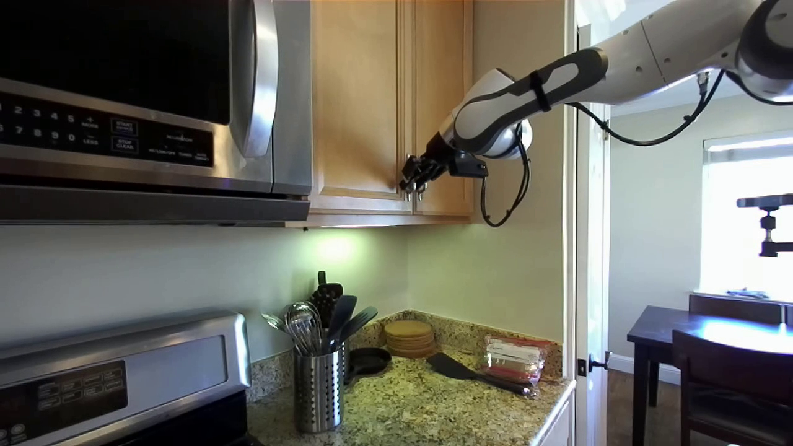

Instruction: Open the top left door of the cabinet, pick up the spice bottle and put it on the countertop.

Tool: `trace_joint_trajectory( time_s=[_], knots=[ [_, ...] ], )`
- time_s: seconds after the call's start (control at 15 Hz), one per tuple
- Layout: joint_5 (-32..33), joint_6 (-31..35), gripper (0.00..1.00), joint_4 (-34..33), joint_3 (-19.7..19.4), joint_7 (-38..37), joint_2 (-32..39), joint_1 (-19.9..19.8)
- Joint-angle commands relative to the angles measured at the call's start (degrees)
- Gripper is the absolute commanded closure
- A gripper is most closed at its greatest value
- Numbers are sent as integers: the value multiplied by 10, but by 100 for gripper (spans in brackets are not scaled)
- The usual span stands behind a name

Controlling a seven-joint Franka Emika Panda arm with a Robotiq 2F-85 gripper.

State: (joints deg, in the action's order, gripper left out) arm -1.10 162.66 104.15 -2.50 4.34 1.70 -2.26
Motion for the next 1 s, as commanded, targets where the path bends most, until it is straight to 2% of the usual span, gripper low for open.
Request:
trace_joint_trajectory(
  time_s=[0.0,0.07,0.27,0.53,0.73,0.8,0.87,0.93],
  knots=[
    [4,-3,77,-24,-1,-11,10,-2],
    [6,-5,84,-19,-2,-10,3,-3],
    [10,-8,91,-3,-3,-9,-14,-4],
    [19,-7,88,27,-3,-12,-32,-3],
    [34,4,88,76,1,-15,-69,1],
    [38,5,89,96,3,-12,-86,1],
    [61,13,95,122,4,-26,-109,0],
    [79,16,90,140,7,-46,-124,-3]
  ],
)
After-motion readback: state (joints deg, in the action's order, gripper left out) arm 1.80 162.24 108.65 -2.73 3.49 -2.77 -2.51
